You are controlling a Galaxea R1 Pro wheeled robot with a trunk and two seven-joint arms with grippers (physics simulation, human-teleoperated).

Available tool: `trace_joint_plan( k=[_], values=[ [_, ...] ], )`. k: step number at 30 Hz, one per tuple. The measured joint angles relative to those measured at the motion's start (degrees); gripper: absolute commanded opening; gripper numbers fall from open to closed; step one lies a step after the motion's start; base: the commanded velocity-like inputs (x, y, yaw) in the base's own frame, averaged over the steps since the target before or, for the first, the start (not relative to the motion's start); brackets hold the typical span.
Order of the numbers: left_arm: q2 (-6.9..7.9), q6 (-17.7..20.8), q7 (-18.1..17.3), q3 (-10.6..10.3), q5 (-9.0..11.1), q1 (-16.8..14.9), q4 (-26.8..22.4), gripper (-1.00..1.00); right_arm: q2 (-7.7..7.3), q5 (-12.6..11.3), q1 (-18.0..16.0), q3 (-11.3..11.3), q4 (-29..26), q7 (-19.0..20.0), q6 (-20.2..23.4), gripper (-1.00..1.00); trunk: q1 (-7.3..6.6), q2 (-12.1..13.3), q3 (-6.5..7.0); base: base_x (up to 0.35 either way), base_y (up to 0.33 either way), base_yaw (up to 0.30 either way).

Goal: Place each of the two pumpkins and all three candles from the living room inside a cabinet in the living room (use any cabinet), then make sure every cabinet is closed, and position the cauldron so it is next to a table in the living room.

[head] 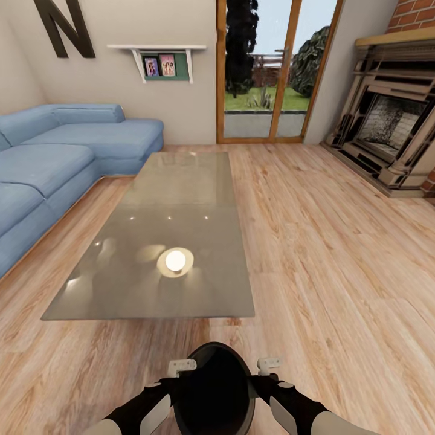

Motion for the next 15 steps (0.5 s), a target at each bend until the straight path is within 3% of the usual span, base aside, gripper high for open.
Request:
trace_joint_plan(
  k=[8, 15],
  values=[
    [-0.04, -0.01, 0.0, 0.03, 0.0, 0.01, 0.06, -1.0, -0.01, -0.04, 0.0, 0.06, 0.02, 0.01, 0.03, -1.0, 0.22, -0.42, -0.18, 0.0, 0.0, 0.0],
    [-0.01, 0.01, 0.0, -0.01, 0.01, -0.01, 0.03, -1.0, 0.0, -0.01, 0.0, 0.0, 0.0, -0.01, 0.02, -1.0, 1.76, -3.21, -1.44, 0.0, 0.0, 0.0]
  ],
)
